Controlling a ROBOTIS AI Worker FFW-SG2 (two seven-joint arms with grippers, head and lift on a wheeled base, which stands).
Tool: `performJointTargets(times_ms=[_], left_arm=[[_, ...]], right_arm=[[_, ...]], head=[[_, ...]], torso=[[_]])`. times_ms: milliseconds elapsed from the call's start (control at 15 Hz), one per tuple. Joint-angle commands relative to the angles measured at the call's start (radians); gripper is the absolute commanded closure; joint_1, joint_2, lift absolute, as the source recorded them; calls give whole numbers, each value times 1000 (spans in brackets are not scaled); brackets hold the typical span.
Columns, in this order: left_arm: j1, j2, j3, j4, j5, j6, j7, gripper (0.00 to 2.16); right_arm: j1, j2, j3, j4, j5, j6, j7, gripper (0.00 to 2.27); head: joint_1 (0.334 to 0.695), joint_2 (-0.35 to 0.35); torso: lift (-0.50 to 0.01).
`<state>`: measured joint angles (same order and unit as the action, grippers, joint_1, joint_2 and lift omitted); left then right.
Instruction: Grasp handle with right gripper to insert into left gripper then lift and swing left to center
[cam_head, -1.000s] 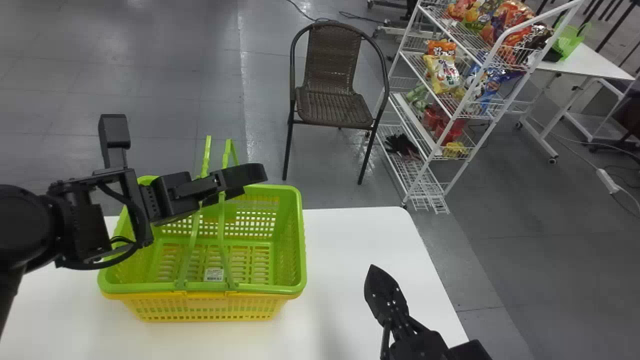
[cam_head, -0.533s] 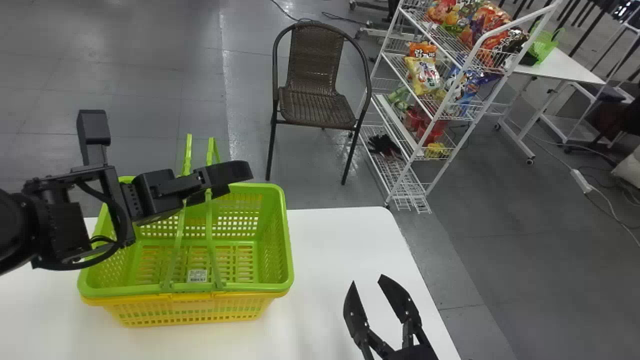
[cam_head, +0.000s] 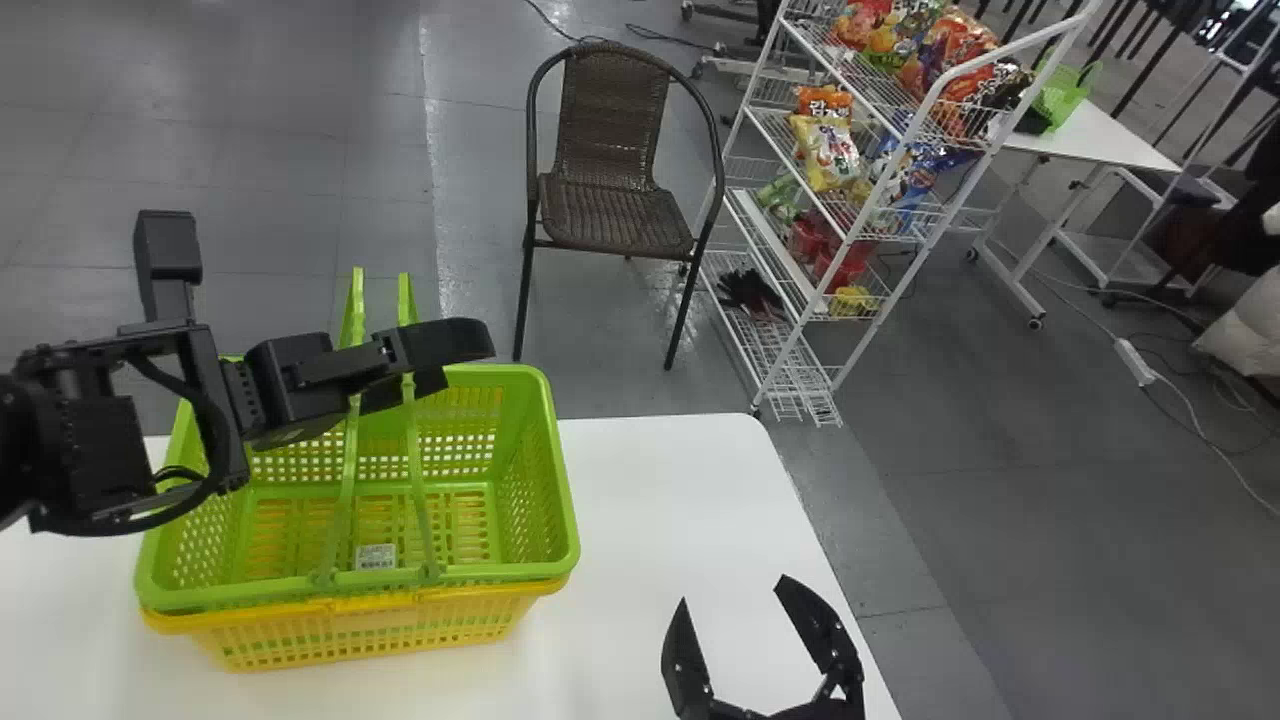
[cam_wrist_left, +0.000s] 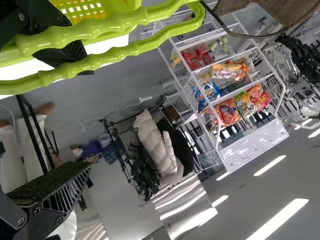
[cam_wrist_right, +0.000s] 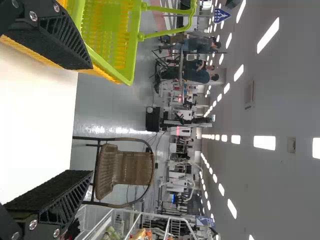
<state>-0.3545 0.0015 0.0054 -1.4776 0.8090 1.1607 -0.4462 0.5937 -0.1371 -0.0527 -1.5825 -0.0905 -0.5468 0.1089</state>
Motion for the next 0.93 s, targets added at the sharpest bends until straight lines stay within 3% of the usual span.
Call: performJointTargets(times_ms=[0, 867], left_arm=[[-12, 0, 2, -1, 22, 11, 9, 191], [-149, 3, 16, 19, 142, 124, 49, 188]], right_arm=[[0, 1, -1, 2, 0, 0, 0, 63], [0, 11, 2, 9, 0, 0, 0, 63]], head=[[695, -350], [695, -350]], torso=[[0], [0]])
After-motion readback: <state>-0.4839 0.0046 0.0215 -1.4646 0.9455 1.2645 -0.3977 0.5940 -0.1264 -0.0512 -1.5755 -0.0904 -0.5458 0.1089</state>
